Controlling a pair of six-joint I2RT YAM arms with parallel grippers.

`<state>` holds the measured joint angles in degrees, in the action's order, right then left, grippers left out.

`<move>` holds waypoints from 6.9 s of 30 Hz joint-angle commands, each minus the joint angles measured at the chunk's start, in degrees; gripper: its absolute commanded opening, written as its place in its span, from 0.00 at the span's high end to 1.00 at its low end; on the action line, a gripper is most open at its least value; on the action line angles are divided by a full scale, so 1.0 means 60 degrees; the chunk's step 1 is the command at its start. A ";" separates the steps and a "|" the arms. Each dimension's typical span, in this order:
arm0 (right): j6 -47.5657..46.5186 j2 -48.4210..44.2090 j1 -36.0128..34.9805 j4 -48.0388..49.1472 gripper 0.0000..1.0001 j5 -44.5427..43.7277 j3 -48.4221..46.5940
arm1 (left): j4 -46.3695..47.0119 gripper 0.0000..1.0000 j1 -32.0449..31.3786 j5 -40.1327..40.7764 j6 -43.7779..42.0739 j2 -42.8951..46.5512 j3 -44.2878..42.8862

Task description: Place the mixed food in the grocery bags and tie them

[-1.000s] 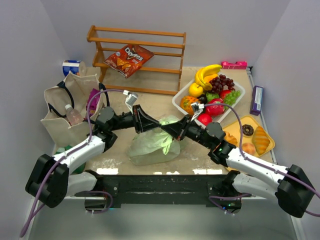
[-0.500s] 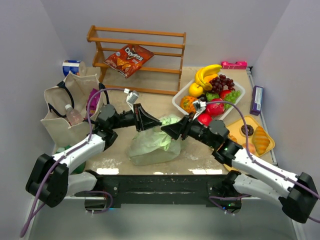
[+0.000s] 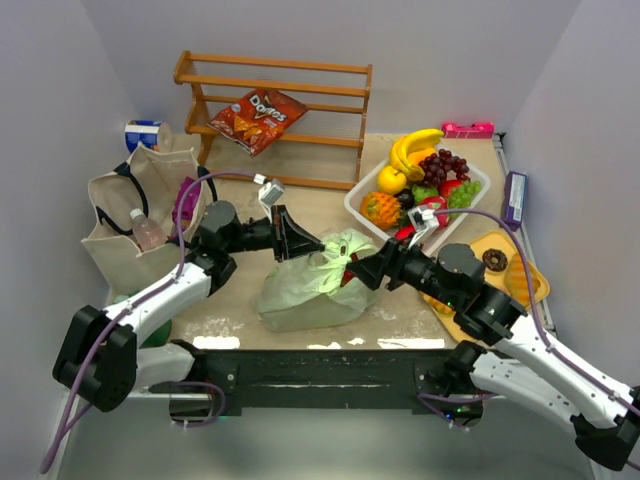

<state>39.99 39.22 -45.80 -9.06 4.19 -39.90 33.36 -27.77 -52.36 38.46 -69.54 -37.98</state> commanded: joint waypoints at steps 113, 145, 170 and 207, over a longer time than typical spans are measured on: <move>0.2168 -0.0312 -0.2650 0.0133 1.00 0.2129 0.3881 | -0.1430 1.00 0.1727 0.4097 -0.0682 -0.4187 -0.5521; 0.2300 0.0260 -0.2913 0.0426 1.00 0.2334 0.3984 | -0.1796 1.00 0.3691 0.4288 -0.0857 -0.3220 -0.5551; 0.2607 0.0231 -0.3104 0.0514 1.00 0.2364 0.4174 | -0.2499 1.00 0.3617 0.4844 -0.1868 -0.3659 -0.5799; 0.2813 0.0127 -0.3470 0.0746 1.00 0.2086 0.4248 | -0.2953 1.00 0.3516 0.5035 -0.2235 -0.3909 -0.6240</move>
<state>56.62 37.69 -63.51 0.97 5.65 -15.66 0.67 -9.76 -34.24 27.40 -95.04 -71.68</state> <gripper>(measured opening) 0.014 0.018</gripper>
